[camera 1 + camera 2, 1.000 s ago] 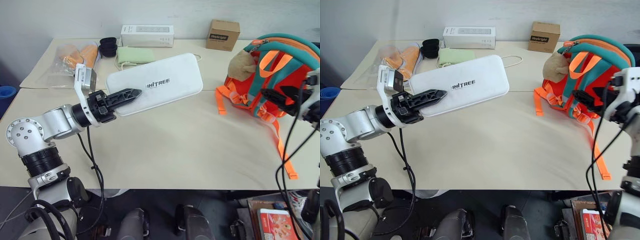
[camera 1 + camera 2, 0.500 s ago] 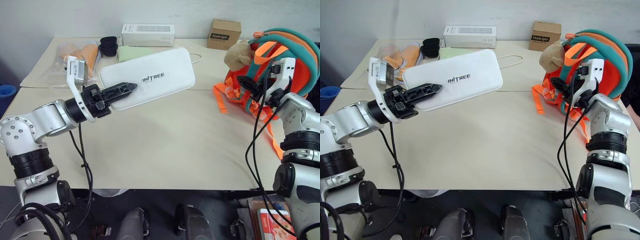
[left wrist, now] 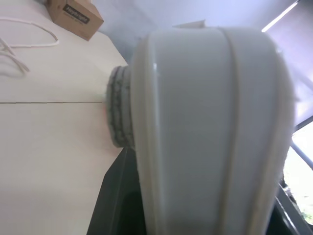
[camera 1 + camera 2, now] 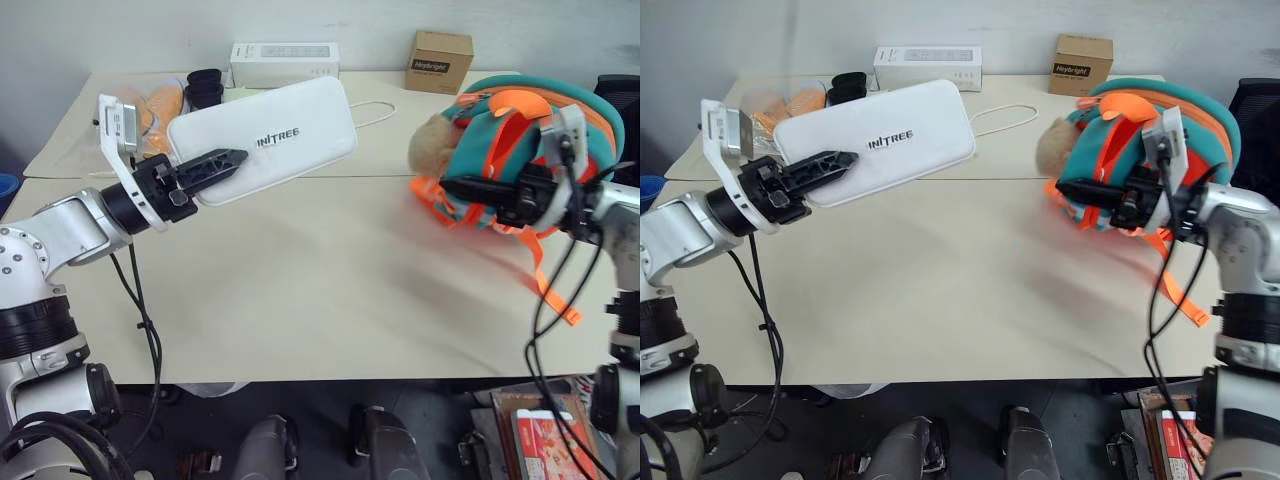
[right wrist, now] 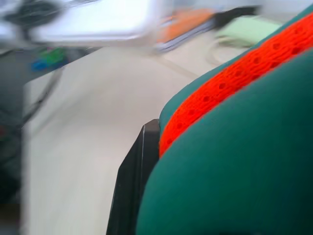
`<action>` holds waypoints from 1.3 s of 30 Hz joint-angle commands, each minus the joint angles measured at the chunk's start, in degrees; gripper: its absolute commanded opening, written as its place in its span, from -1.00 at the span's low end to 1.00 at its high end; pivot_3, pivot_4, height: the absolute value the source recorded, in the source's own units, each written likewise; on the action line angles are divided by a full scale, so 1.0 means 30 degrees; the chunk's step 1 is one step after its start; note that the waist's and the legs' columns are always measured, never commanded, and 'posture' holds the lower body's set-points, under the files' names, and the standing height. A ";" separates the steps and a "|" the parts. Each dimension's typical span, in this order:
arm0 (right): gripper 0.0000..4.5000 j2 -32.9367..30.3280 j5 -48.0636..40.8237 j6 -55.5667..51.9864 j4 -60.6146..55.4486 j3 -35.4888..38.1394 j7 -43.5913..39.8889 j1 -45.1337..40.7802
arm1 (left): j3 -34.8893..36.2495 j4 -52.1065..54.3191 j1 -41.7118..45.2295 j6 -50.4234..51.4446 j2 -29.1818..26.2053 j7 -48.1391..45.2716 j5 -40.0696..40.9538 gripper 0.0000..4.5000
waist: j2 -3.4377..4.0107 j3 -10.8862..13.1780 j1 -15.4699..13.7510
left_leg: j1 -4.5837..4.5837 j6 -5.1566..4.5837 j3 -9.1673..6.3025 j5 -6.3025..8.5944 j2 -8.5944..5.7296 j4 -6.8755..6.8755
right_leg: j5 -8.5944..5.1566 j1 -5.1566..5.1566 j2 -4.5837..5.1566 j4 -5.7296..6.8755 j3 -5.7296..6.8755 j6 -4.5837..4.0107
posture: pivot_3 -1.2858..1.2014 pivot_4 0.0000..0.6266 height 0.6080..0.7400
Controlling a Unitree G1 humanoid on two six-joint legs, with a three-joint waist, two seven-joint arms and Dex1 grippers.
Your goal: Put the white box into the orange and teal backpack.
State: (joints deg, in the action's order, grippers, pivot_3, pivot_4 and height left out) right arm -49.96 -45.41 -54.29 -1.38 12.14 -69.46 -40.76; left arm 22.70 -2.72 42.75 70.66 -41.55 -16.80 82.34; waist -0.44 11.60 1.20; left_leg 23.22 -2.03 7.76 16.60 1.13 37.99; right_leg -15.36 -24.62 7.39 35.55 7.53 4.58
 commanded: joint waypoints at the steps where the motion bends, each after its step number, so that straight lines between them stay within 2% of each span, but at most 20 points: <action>1: -0.99 -0.1820 -0.4143 -0.2943 -0.3823 0.1692 -0.1261 0.0372 | -0.0722 0.1300 0.0882 -0.1695 -0.0975 -0.3634 -0.2051 -0.42 | -0.0008 0.0005 0.0029 | -0.0005 0.0000 0.0006 0.0001 0.0003 0.0001 | 0.0000 0.0007 -0.0002 -0.0008 0.0002 0.0000 | 0.03 -0.52 1.00; 5: -0.99 -0.2575 -0.6522 -0.4611 -0.4736 0.2731 -0.0484 0.0646 | -0.2142 0.1845 0.1132 -0.3277 -0.1435 -0.6500 -0.4463 -0.42 | -0.0030 0.0016 0.0003 | -0.0013 -0.0033 0.0015 -0.0007 -0.0020 0.0025 | 0.0004 0.0011 0.0046 -0.0038 -0.0006 0.0003 | 0.03 -0.52 1.00; 7: -0.99 -0.3139 -0.7115 -0.4755 -0.5732 0.3105 -0.0960 0.1658 | -0.3003 0.2193 0.1283 -0.4184 -0.1593 -0.8120 -0.5672 -0.42 | -0.0032 0.0018 -0.0138 | -0.0016 -0.0036 0.0012 -0.0006 -0.0023 0.0023 | 0.0005 0.0008 0.0066 -0.0049 -0.0011 0.0000 | 0.03 -0.52 1.00; 11: -0.99 -0.3529 -0.8179 -0.4814 -0.6324 0.3392 -0.0629 0.2433 | -0.3528 0.2340 0.1603 -0.4823 -0.1581 -1.0158 -0.6460 -0.42 | -0.0035 0.0019 -0.0394 | -0.0008 -0.0032 0.0013 0.0009 0.0001 0.0016 | 0.0006 -0.0001 0.0079 -0.0075 -0.0015 -0.0003 | 0.03 -0.52 1.00; 18: -0.99 -0.3645 -0.7798 -0.4212 -0.6045 0.3074 0.0234 0.2994 | -0.5839 0.2140 0.2122 -0.7957 -0.2425 -1.4048 -1.0650 -0.42 | -0.0038 0.0021 -0.0460 | -0.0005 -0.0054 0.0015 0.0014 -0.0007 0.0021 | 0.0008 0.0003 0.0077 -0.0083 -0.0004 -0.0006 | 0.03 -0.52 1.00; 23: -0.99 -0.3433 -0.7707 -0.3482 -0.6468 0.2484 -0.0358 0.3606 | -0.7940 -0.0222 0.4474 -1.1165 -0.3026 -1.7849 -1.4197 -0.42 | -0.0050 0.0028 -0.0528 | 0.0006 -0.0086 0.0023 0.0023 -0.0021 0.0035 | 0.0011 0.0003 0.0057 -0.0084 0.0013 -0.0001 | 0.03 -0.52 1.00; 27: -0.99 -0.3329 -0.7381 -0.2885 -0.6318 0.1964 -0.0458 0.3579 | -0.9238 -0.2985 0.7046 -1.2436 -0.2879 -2.0526 -1.6102 -0.42 | -0.0050 0.0027 -0.0635 | 0.0005 -0.0128 0.0057 0.0046 -0.0026 0.0052 | 0.0021 -0.0002 0.0050 -0.0083 0.0047 0.0018 | 0.03 -0.52 1.00; 30: -0.99 -0.3268 -0.7004 -0.2379 -0.6270 0.1678 -0.0611 0.3717 | -1.0297 -0.3893 0.7948 -1.3565 -0.2782 -2.2504 -1.7465 -0.42 | -0.0049 0.0027 -0.0616 | 0.0003 -0.0165 0.0103 0.0069 -0.0026 0.0057 | 0.0032 -0.0011 0.0044 -0.0103 0.0067 0.0038 | 0.03 -0.52 1.00; 34: -0.99 -0.3083 -0.6698 -0.1839 -0.6254 0.1349 -0.0529 0.3830 | -1.1242 -0.3994 0.8078 -1.4584 -0.2152 -2.3611 -1.8810 -0.42 | -0.0050 0.0027 -0.0616 | 0.0007 -0.0210 0.0154 0.0095 -0.0027 0.0077 | 0.0044 -0.0018 0.0042 -0.0041 0.0058 0.0061 | 0.03 -0.52 1.00; 39: -0.99 -0.2893 -0.6649 -0.1487 -0.6546 0.1242 -0.0329 0.4010 | -1.1688 -0.4509 0.7807 -1.6061 -0.0336 -2.2321 -2.0698 -0.42 | -0.0052 0.0028 -0.0679 | 0.0021 -0.0268 0.0167 0.0129 -0.0030 0.0175 | 0.0073 0.0001 0.0050 -0.0045 0.0038 0.0113 | 0.03 -0.52 1.00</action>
State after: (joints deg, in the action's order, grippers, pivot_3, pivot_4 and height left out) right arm -58.97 -64.60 -60.02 -19.78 15.40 -70.55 -28.33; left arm -10.70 -16.82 66.06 24.36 -43.92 -84.42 22.20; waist -0.60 11.68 -0.83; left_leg 23.30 -2.88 8.25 17.02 1.04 38.63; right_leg -15.13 -24.59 7.56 35.40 7.64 4.95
